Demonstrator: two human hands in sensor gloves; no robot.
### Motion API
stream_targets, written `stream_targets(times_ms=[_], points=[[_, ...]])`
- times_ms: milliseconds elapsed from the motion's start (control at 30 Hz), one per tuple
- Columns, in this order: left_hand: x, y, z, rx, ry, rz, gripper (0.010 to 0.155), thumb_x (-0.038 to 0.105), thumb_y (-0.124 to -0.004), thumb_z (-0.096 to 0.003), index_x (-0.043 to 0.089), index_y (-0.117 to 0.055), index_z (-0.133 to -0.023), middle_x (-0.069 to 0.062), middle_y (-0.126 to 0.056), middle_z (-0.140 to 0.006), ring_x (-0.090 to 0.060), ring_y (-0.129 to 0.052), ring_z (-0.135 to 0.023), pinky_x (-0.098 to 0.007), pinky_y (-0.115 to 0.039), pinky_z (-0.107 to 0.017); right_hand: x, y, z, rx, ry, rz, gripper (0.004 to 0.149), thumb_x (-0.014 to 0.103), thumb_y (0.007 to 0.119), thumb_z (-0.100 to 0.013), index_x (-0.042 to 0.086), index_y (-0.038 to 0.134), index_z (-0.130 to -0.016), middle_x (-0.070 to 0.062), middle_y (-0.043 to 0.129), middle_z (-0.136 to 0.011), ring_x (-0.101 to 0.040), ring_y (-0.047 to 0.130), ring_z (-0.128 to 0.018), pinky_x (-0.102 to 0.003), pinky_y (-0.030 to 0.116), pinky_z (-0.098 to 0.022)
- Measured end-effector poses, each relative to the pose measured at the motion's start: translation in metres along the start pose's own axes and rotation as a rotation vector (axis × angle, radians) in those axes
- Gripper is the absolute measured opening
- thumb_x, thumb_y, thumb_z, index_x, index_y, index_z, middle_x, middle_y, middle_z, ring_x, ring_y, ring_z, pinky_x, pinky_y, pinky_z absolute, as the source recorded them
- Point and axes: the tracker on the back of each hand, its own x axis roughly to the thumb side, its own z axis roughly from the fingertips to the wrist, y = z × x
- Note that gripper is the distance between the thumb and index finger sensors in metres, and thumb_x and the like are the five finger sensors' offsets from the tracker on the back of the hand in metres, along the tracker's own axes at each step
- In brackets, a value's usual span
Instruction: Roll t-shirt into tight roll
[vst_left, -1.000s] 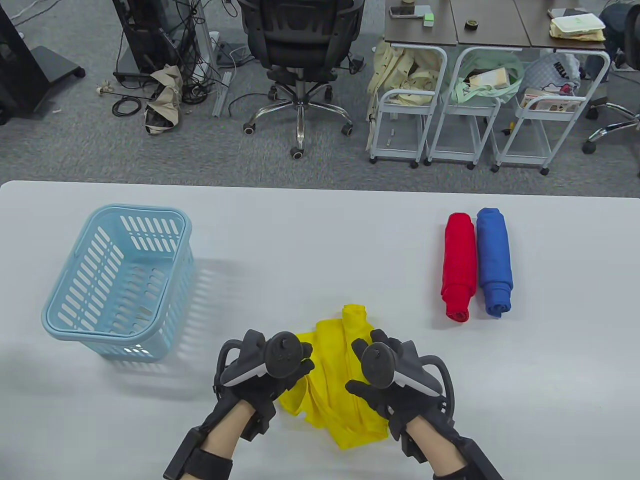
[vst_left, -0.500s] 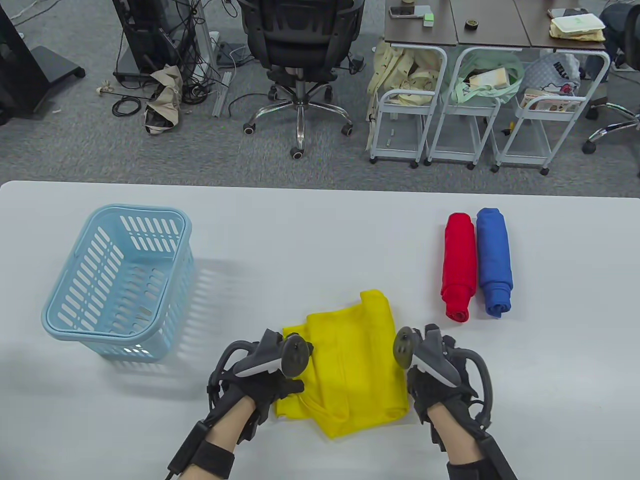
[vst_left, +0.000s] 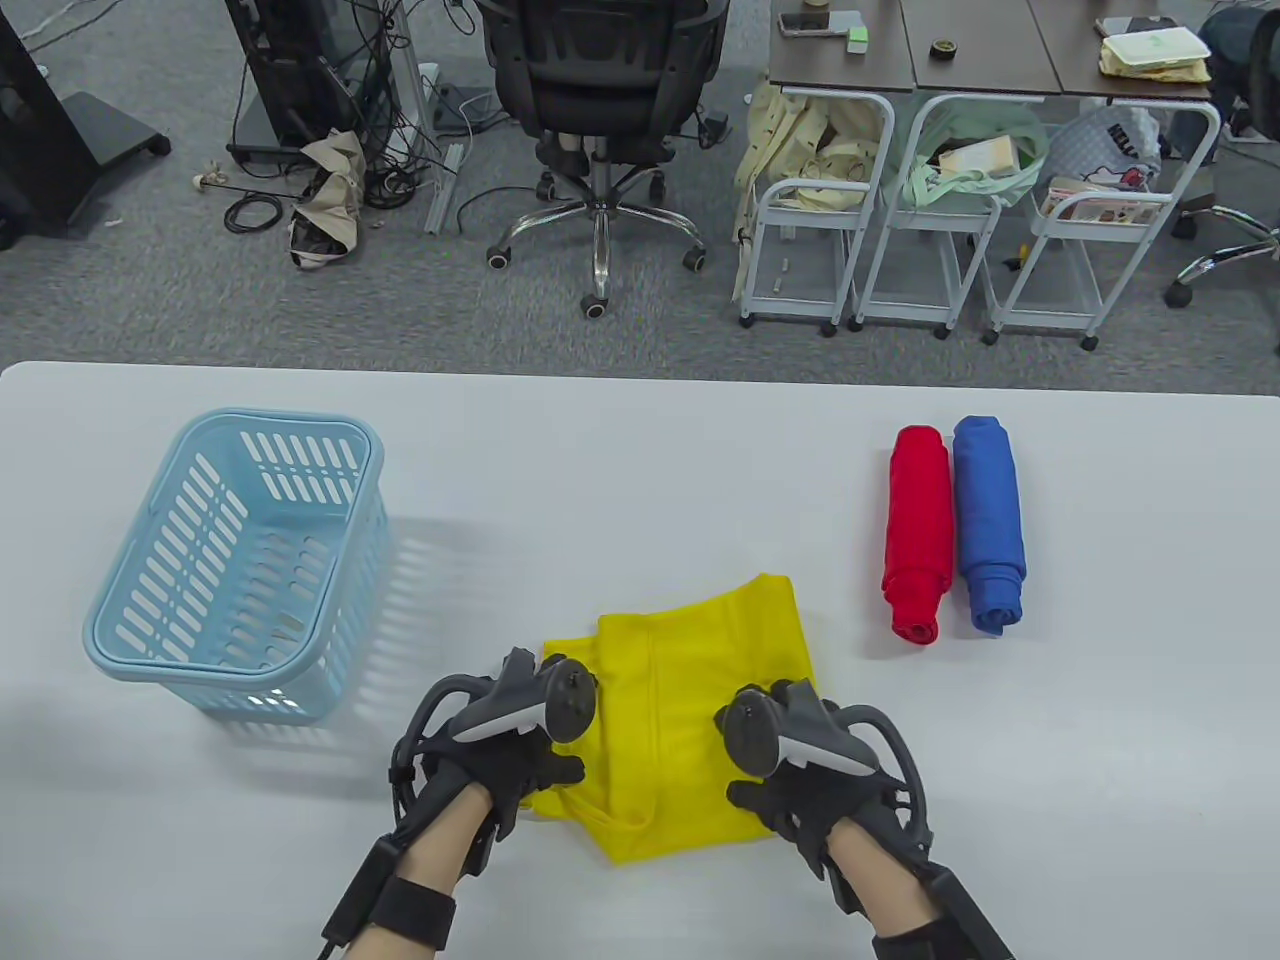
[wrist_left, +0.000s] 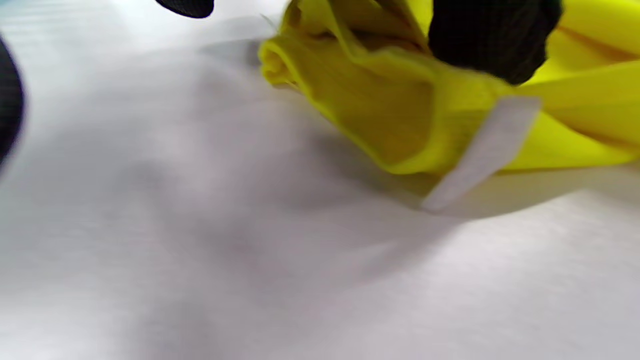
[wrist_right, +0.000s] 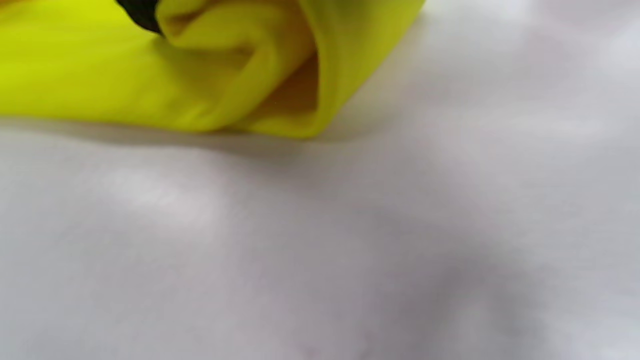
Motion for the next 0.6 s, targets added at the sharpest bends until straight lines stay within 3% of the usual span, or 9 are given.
stream_targets(times_ms=[100, 167, 267, 367, 500, 600], points=[[-0.017, -0.001, -0.001, -0.003, 0.038, 0.043, 0.075, 0.053, -0.07, -0.0542, 0.042, -0.026, -0.115, -0.002, -0.029, -0.128, -0.042, -0.028, -0.115, -0.064, -0.043, -0.079, -0.031, -0.008, 0.004, 0.001, 0.172, -0.037, 0.065, 0.051, 0.064, -0.054, 0.019, 0.054, -0.11, -0.009, 0.048, -0.115, -0.045, 0.047, -0.107, -0.06, 0.045, -0.071], [-0.017, -0.001, -0.001, -0.007, 0.034, 0.067, 0.076, 0.052, -0.071, -0.0545, 0.04, -0.026, -0.115, -0.003, -0.028, -0.127, -0.043, -0.027, -0.114, -0.064, -0.043, -0.079, -0.044, -0.011, 0.007, 0.005, 0.223, -0.121, 0.064, 0.051, 0.064, -0.055, 0.016, 0.058, -0.108, -0.014, 0.056, -0.112, -0.043, 0.055, -0.105, -0.059, 0.051, -0.07], [-0.006, 0.0, 0.002, 0.028, 0.022, -0.015, 0.08, 0.058, -0.068, -0.0536, 0.033, -0.025, -0.117, -0.005, -0.029, -0.128, -0.043, -0.029, -0.115, -0.064, -0.044, -0.078, -0.044, -0.016, 0.012, -0.028, 0.259, -0.089, 0.061, 0.049, 0.067, -0.055, 0.016, 0.064, -0.106, -0.014, 0.065, -0.109, -0.043, 0.063, -0.101, -0.058, 0.055, -0.068], [0.015, -0.004, 0.0, 0.038, -0.084, 0.1, 0.084, 0.06, -0.065, -0.0539, 0.03, -0.02, -0.117, -0.011, -0.025, -0.127, -0.044, -0.031, -0.114, -0.064, -0.044, -0.078, -0.017, -0.02, 0.014, -0.088, 0.1, -0.031, 0.067, 0.047, 0.068, -0.055, 0.02, 0.046, -0.113, -0.016, 0.048, -0.115, -0.045, 0.051, -0.105, -0.058, 0.048, -0.071], [0.048, -0.007, 0.001, 0.047, -0.152, -0.024, 0.089, 0.066, -0.056, -0.0531, 0.025, -0.008, -0.116, -0.015, -0.021, -0.127, -0.046, -0.033, -0.114, -0.065, -0.043, -0.079, 0.036, -0.005, 0.013, -0.041, -0.221, -0.021, 0.076, 0.043, 0.075, -0.054, 0.029, 0.03, -0.114, -0.016, 0.029, -0.116, -0.043, 0.042, -0.105, -0.056, 0.044, -0.072], [0.057, -0.008, 0.002, 0.039, -0.22, 0.047, 0.092, 0.066, -0.054, -0.0529, 0.023, 0.001, -0.113, -0.015, -0.021, -0.126, -0.045, -0.034, -0.114, -0.063, -0.045, -0.079, 0.066, 0.007, 0.014, -0.014, -0.306, 0.096, 0.08, 0.041, 0.08, -0.052, 0.035, 0.027, -0.112, -0.015, 0.021, -0.116, -0.041, 0.037, -0.105, -0.056, 0.039, -0.073]])
